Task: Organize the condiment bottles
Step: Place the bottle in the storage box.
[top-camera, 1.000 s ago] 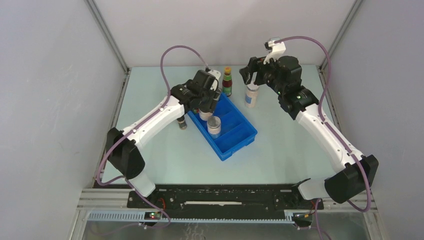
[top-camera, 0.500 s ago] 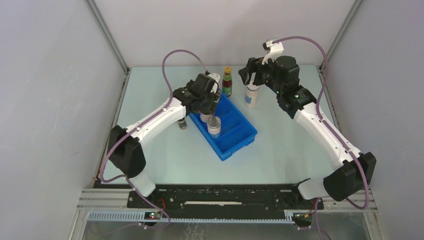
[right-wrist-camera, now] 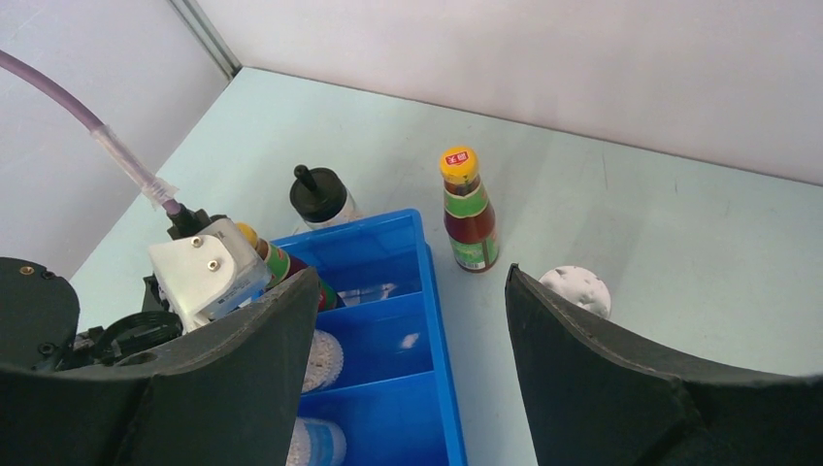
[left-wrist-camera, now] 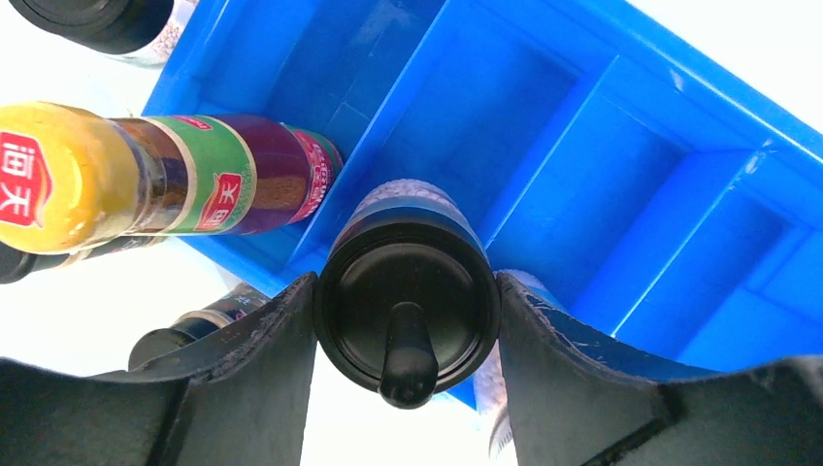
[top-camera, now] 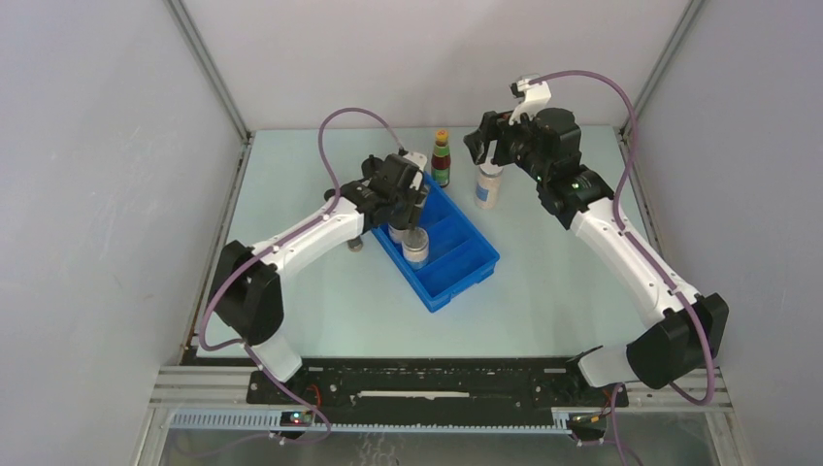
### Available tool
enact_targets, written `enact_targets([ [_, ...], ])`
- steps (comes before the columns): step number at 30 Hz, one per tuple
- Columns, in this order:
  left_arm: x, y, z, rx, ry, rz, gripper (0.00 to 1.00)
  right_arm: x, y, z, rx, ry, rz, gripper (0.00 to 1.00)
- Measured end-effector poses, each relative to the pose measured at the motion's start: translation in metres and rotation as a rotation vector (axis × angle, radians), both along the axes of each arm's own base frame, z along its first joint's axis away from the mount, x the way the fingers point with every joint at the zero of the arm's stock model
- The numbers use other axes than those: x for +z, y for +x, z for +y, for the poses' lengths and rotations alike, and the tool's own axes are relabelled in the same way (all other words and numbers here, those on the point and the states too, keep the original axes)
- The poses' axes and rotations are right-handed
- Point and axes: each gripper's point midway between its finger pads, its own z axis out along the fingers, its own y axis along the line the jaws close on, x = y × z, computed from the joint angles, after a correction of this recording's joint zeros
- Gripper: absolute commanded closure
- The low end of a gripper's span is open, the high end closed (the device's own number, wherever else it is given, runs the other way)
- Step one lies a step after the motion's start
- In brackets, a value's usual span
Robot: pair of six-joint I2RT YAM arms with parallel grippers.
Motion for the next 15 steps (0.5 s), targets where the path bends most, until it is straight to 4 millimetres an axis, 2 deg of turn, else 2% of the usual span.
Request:
enact_targets([
  [15, -0.017, 0.010, 0.005, 0.050, -0.019, -0.038, 1.00, -0.005, 0.002, 0.002, 0.004, -0.003, 0.012, 0.21],
])
